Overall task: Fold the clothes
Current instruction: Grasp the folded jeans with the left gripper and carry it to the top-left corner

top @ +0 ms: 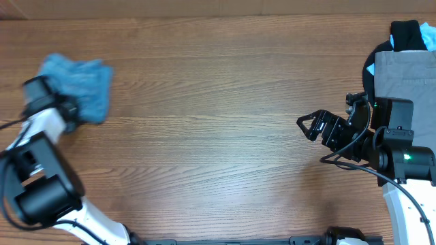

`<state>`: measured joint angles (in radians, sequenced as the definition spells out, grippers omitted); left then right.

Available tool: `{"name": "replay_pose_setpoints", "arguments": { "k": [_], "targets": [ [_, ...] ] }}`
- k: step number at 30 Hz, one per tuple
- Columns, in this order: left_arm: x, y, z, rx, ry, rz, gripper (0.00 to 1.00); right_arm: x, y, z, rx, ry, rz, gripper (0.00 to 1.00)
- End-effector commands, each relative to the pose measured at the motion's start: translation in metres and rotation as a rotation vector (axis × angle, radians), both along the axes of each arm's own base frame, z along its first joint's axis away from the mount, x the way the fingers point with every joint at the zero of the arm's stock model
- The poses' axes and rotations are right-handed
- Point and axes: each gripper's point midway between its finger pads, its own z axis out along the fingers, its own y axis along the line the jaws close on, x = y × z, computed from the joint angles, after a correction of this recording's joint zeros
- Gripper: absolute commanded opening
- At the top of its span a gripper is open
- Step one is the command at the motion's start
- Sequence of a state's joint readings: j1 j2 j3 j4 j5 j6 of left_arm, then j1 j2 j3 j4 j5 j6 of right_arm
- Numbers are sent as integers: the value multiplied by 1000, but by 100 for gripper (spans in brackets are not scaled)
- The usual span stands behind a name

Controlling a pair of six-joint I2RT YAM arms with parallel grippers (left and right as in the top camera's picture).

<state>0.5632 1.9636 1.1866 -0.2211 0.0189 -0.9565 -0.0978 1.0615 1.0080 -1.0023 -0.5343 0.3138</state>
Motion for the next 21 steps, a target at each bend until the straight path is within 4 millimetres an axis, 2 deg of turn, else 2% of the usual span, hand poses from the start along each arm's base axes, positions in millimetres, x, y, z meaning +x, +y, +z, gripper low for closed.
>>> {"name": "replay_pose_setpoints", "arguments": {
  "k": [1,4,8,13,16,19,21],
  "targets": [
    [-33,34,-11,-18,24,85,4,5,-3,10,-15,-40,-4,100],
    [-34,41,-9,9,27,55,4,6,-3,10,-16,-44,-5,100],
    [-18,35,-3,82,17,-58,4,7,-3,11,-16,-51,-5,100],
    [20,14,12,182,-42,-194,4,7,-3,11,-14,-49,-7,100],
    [49,2,22,255,-110,-256,4,7,-3,11,-14,-49,-7,100],
    [71,-4,17,287,-138,-276,4,6,-3,10,-14,-41,-7,100],
    [82,-2,7,282,-132,-283,4,3,-3,8,-12,-28,-7,100]
  ]
}}
